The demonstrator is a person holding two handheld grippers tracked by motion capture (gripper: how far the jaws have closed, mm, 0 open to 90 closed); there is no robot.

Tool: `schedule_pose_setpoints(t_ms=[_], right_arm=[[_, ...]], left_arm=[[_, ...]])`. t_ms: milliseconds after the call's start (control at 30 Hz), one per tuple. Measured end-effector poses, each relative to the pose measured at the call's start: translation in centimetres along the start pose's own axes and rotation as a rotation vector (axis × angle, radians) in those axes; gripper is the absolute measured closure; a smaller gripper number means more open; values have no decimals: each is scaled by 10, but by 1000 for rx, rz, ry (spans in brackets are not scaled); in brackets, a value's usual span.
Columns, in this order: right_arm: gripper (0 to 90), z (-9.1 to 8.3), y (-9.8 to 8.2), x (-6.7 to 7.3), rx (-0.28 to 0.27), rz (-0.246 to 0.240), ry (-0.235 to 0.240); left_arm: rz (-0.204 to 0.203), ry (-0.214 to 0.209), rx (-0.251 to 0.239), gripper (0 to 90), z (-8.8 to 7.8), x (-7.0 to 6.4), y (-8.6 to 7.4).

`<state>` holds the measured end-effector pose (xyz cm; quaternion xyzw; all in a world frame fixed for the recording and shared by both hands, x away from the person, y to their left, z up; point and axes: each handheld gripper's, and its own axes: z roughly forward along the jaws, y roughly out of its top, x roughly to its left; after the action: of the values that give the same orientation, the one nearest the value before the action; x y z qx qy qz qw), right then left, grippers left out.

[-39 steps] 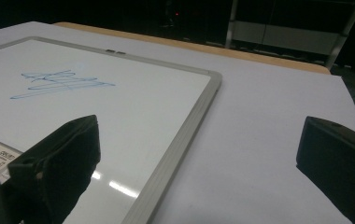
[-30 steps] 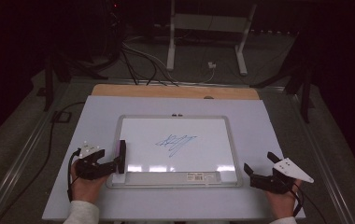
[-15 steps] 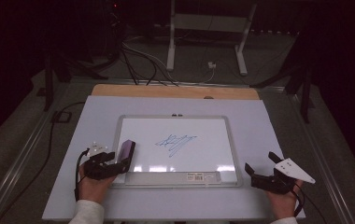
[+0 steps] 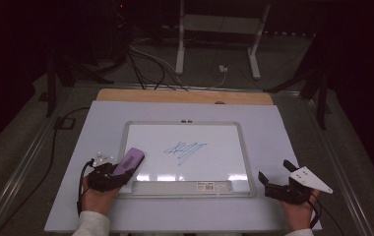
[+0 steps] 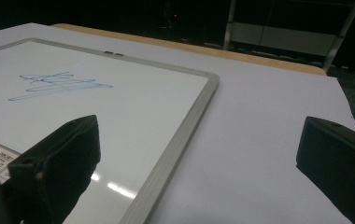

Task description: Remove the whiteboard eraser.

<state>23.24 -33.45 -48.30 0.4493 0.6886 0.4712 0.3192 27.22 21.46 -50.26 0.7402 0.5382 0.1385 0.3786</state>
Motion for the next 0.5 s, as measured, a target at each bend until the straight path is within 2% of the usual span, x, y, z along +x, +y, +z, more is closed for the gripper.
schedule_pose_setpoints(t_ms=[300,500], right_arm=[[0,-1,0,0,-3,8,-3],[0,-1,0,-1,-5,9,-7]], left_arm=[[40,9,-77,411,-14,-2,10],[64,14,-108,412,-18,-5,19]])
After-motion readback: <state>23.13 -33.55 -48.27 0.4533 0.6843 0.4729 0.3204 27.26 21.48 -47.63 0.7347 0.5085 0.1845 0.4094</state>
